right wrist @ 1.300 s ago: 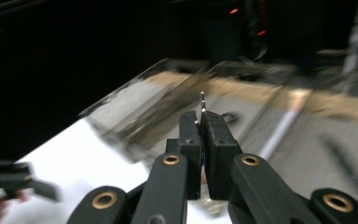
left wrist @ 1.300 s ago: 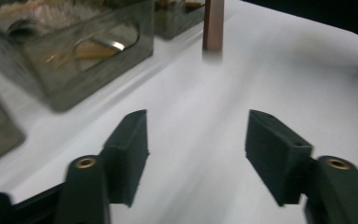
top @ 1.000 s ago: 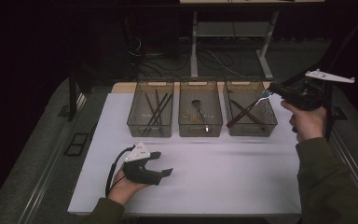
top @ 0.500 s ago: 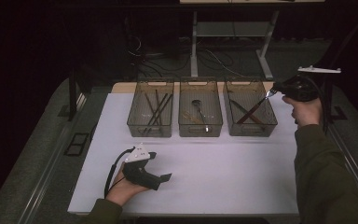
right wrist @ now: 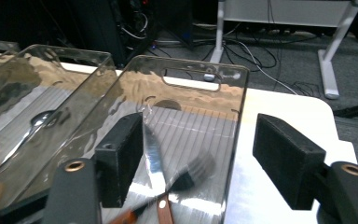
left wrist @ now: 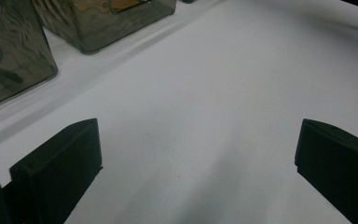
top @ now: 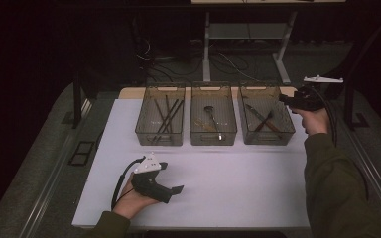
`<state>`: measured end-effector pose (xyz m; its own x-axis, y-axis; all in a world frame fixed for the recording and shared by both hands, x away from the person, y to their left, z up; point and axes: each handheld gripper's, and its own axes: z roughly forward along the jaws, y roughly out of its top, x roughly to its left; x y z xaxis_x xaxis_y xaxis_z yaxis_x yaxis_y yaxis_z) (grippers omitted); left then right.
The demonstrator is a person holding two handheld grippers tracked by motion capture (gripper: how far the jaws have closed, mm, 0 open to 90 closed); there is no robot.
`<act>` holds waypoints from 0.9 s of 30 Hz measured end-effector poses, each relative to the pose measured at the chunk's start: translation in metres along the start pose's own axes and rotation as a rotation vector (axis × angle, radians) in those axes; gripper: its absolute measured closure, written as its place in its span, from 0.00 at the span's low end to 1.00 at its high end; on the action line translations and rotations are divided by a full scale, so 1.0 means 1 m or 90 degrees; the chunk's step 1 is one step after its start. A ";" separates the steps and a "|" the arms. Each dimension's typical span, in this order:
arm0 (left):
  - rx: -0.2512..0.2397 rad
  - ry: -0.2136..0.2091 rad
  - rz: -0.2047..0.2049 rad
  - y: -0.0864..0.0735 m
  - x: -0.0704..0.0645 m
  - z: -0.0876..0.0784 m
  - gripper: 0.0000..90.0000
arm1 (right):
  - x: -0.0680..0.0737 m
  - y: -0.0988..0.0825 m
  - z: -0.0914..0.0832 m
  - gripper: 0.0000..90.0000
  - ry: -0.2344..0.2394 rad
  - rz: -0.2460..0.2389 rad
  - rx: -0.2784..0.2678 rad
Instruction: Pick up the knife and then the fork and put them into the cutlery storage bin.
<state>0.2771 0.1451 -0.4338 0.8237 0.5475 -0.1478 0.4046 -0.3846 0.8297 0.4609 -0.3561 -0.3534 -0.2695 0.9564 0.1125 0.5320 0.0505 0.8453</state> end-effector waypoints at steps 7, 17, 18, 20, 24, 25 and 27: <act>-0.002 0.006 0.001 0.000 0.000 -0.001 0.00 | 0.008 -0.013 -0.016 0.29 0.049 -0.017 -0.004; -0.005 0.005 0.005 0.000 0.000 -0.003 0.00 | 0.048 -0.047 -0.031 0.19 0.092 -0.082 -0.002; -0.004 0.004 0.005 0.000 0.000 -0.003 0.00 | 0.051 -0.050 -0.034 0.19 0.099 -0.087 -0.002; -0.003 0.003 0.005 -0.001 0.000 -0.003 0.00 | 0.057 -0.057 -0.039 0.19 0.111 -0.091 -0.005; -0.002 -0.002 0.007 -0.001 0.000 -0.002 0.00 | 0.068 -0.074 -0.052 0.19 0.145 -0.094 -0.009; 0.000 -0.002 0.008 -0.001 0.000 -0.002 0.00 | 0.070 -0.078 -0.055 0.19 0.153 -0.096 -0.009; 0.001 -0.001 0.010 -0.001 0.000 -0.002 0.00 | 0.075 -0.085 -0.061 0.19 0.165 -0.101 -0.010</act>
<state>0.2754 0.1469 -0.4332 0.8305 0.5403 -0.1356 0.3923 -0.3945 0.8309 0.3464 -0.3063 -0.3855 -0.5451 0.8315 0.1070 0.4550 0.1863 0.8708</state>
